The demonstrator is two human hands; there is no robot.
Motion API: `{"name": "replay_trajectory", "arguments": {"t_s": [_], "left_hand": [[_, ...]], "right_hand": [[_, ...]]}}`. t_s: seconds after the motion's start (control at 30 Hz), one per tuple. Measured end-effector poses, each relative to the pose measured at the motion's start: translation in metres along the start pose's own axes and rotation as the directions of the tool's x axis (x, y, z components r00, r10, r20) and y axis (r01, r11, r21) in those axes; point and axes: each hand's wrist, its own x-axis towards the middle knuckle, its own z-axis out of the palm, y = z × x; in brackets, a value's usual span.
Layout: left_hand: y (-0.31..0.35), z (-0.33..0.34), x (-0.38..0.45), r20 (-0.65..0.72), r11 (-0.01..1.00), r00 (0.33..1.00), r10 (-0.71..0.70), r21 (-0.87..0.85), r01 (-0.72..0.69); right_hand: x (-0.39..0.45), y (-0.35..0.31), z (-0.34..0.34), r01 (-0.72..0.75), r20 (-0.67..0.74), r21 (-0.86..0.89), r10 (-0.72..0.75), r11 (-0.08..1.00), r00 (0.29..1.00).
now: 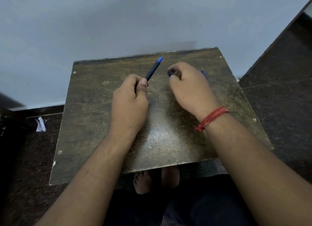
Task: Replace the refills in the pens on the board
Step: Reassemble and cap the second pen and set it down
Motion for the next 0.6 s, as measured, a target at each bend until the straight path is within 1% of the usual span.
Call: {"name": "replay_trajectory", "arguments": {"t_s": [0.03,0.07,0.13,0.17,0.27,0.33,0.5,0.6], "left_hand": [[0.000,0.000,0.000,0.005,1.000,1.000,0.002,0.004,-0.002],[0.001,0.001,0.000,0.011,1.000,1.000,0.003,0.007,-0.003],[0.001,0.001,-0.001,0.024,1.000,1.000,0.011,0.013,-0.011],[0.001,0.002,-0.002,0.032,1.000,0.999,0.014,0.017,-0.015],[0.000,0.002,-0.002,0.055,1.000,0.998,0.020,0.019,-0.021],[0.000,0.003,-0.002,0.072,0.999,0.997,0.025,0.028,-0.027],[-0.001,0.005,-0.001,0.106,0.998,0.994,0.041,0.047,-0.046],[-0.002,0.006,-0.001,0.127,0.996,0.990,0.052,0.066,-0.061]], "right_hand": [[0.000,0.001,-0.001,-0.050,-0.024,0.153,0.054,0.987,0.998],[0.000,0.003,-0.003,-0.100,-0.037,0.315,0.117,0.944,0.992],[-0.001,0.004,-0.006,-0.158,-0.033,0.586,0.218,0.795,0.975],[-0.002,0.004,-0.007,-0.168,-0.022,0.666,0.244,0.727,0.970],[-0.003,0.006,-0.010,-0.176,0.001,0.792,0.287,0.585,0.958],[-0.003,0.007,-0.011,-0.156,-0.005,0.843,0.297,0.514,0.955],[0.001,0.009,-0.012,-0.092,-0.051,0.904,0.319,0.417,0.946],[0.005,0.012,-0.011,-0.031,-0.097,0.920,0.303,0.390,0.948]]}}
